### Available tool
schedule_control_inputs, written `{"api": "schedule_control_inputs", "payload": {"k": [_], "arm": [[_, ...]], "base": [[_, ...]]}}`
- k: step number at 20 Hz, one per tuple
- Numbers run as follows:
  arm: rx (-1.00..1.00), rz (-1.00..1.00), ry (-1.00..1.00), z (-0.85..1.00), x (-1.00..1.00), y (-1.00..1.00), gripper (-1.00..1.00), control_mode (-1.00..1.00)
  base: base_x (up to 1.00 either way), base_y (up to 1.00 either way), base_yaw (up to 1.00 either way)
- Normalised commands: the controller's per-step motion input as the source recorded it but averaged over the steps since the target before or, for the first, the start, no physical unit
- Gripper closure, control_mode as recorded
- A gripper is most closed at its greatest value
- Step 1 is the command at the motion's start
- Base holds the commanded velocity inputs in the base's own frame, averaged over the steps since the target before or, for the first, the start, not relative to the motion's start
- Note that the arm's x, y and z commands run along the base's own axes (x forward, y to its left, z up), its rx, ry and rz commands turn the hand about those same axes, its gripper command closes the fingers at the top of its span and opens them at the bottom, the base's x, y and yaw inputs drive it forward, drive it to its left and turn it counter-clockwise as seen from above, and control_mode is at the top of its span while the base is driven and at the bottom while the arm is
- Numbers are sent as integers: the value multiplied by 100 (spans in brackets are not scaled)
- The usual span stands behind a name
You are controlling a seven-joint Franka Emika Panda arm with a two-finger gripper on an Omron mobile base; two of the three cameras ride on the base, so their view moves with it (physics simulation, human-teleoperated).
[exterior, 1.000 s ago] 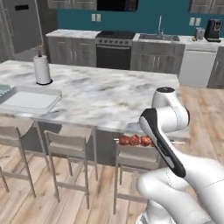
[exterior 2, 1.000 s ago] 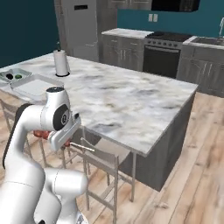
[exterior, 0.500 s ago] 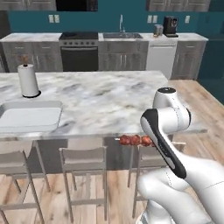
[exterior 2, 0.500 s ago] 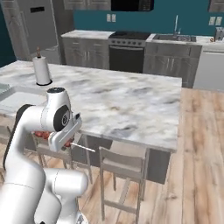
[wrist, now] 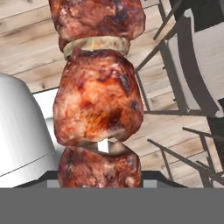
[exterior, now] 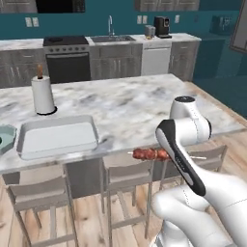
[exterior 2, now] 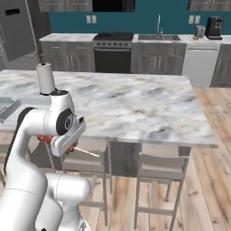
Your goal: Place the cold items (avocado and eggplant) from the fridge in one tupperware on the dining counter. Place the warm items (kebab skewer and hot dog) in the stove area in another tupperware.
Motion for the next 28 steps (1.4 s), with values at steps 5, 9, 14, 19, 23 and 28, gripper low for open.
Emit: {"api": "schedule_control_inputs", "payload": {"k": [5,9,14,19,23,28], "arm": [[0,0,0,0,0,0,100,100],[0,0,0,0,0,0,100,100],[0,0,0,0,0,0,100,100],[0,0,0,0,0,0,100,100],[0,0,0,0,0,0,100,100],[0,0,0,0,0,0,100,100]], "base": [[-5,100,-8],[14,70,6],[32,37,18],[48,-3,9],[92,0,8],[51,0,0]]}}
